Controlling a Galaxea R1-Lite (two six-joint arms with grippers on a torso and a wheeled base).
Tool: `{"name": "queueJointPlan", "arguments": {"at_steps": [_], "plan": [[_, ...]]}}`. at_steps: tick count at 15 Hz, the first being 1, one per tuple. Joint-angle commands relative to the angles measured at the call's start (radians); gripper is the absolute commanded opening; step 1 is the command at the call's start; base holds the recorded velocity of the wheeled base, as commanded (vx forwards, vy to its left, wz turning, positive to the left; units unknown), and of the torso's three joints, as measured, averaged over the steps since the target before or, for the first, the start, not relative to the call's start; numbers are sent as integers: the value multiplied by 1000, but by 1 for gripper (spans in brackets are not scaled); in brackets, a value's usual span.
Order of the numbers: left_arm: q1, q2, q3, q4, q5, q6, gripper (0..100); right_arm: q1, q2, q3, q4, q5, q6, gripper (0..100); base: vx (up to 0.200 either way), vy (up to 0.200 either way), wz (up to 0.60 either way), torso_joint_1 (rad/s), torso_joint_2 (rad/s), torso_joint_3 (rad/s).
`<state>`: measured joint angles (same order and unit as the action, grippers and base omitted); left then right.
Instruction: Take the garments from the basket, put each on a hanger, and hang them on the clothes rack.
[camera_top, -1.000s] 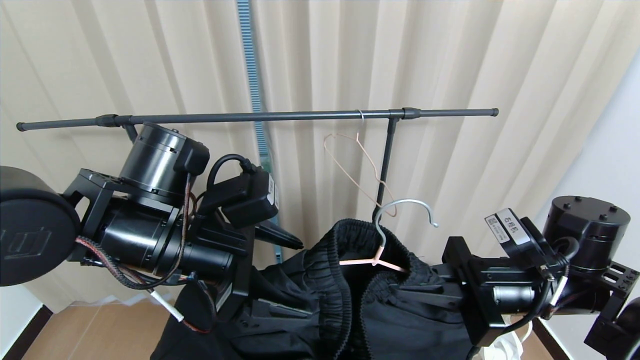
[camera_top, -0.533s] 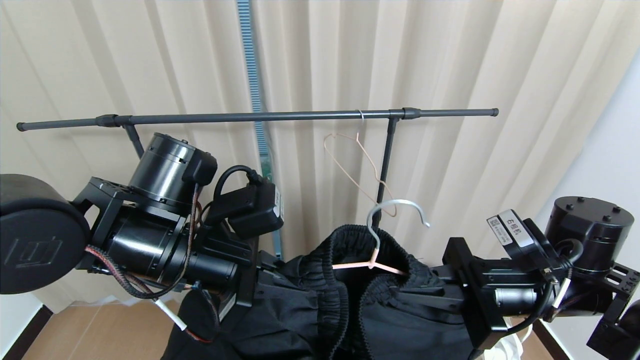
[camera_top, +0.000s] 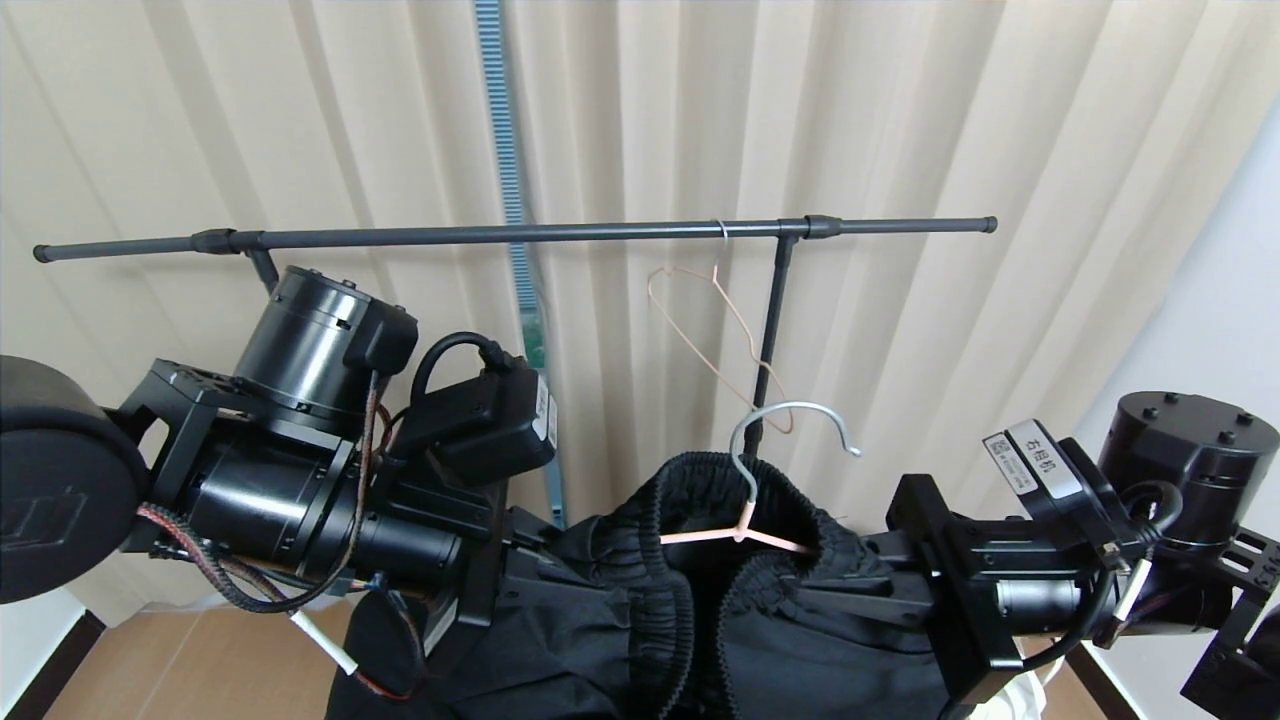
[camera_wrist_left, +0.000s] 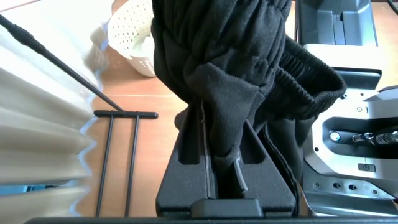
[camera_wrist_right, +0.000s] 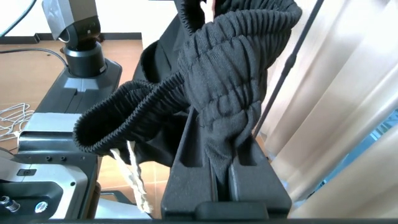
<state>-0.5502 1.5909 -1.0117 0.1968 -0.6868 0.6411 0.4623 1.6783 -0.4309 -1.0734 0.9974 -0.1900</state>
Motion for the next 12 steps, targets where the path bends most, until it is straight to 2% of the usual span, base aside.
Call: {"name": "queueJointPlan", "arguments": {"at_steps": [1, 12], "plan": [[3, -14, 7, -4, 0, 0, 0, -1, -2, 1, 1, 0, 0, 100, 0, 0, 0, 0, 0, 0], [127, -172, 194, -194, 0, -4, 0, -85, -65, -12, 0, 3, 3, 100, 0, 0, 0, 0, 0, 0]]}}
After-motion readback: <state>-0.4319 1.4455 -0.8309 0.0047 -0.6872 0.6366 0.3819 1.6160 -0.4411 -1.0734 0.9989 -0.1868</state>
